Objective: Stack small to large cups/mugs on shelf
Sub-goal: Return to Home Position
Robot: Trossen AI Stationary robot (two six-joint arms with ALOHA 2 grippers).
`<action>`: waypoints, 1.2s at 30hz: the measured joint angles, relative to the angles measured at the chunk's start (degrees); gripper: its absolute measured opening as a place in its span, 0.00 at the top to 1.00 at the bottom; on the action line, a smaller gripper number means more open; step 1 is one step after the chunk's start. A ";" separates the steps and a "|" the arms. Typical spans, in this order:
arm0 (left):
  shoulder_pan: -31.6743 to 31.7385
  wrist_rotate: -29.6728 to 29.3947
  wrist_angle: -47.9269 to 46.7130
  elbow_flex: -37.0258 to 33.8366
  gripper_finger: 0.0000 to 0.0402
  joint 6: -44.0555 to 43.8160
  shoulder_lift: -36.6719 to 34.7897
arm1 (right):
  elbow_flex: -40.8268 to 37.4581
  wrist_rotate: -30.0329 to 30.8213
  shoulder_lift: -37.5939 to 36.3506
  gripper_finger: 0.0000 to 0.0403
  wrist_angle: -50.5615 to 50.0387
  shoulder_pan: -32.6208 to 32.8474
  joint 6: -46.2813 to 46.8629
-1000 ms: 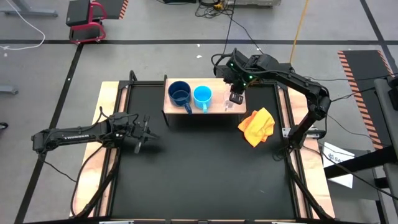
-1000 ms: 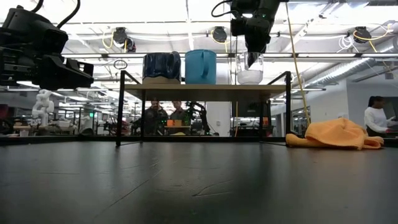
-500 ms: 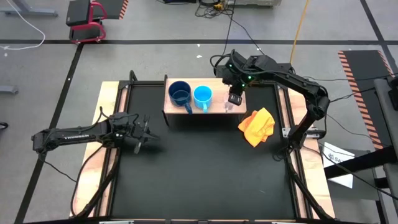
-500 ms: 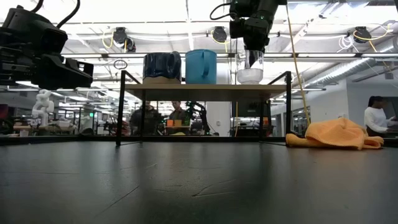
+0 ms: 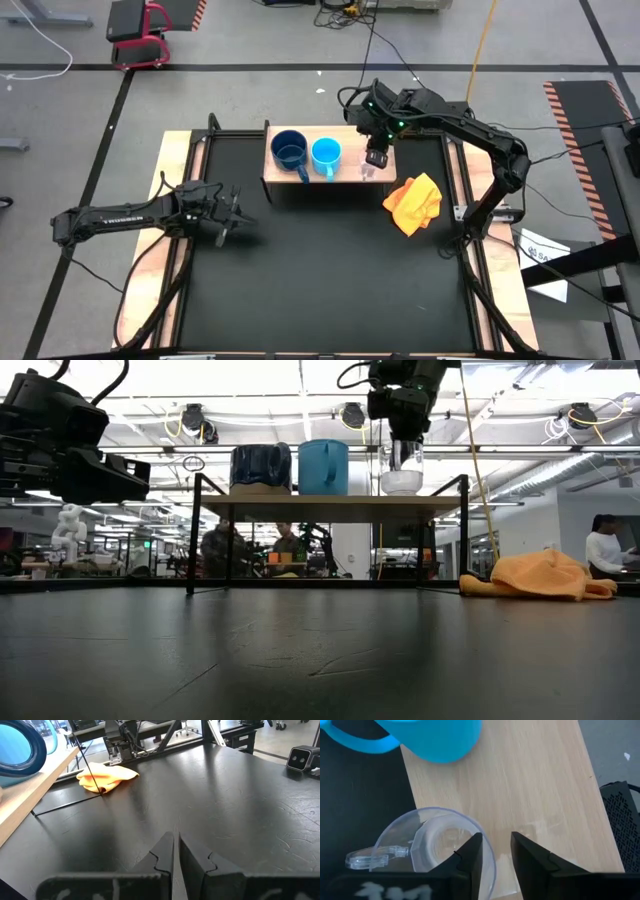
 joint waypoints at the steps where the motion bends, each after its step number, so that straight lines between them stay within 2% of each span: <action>1: 0.00 0.00 0.00 0.00 0.92 0.00 0.01 | 0.00 0.00 0.00 0.76 0.20 0.00 0.17; 13: 0.00 -0.02 0.00 0.00 0.92 0.00 0.01 | 0.09 0.04 -0.54 0.75 -1.51 0.00 0.19; 26: 0.00 -0.04 0.02 0.00 0.92 0.00 0.00 | 0.11 -0.02 -8.34 0.75 -0.82 0.26 1.83; 36: 0.00 -0.07 0.00 0.00 0.92 -0.02 0.01 | 0.11 -0.12 -8.96 0.78 -3.11 4.84 -1.38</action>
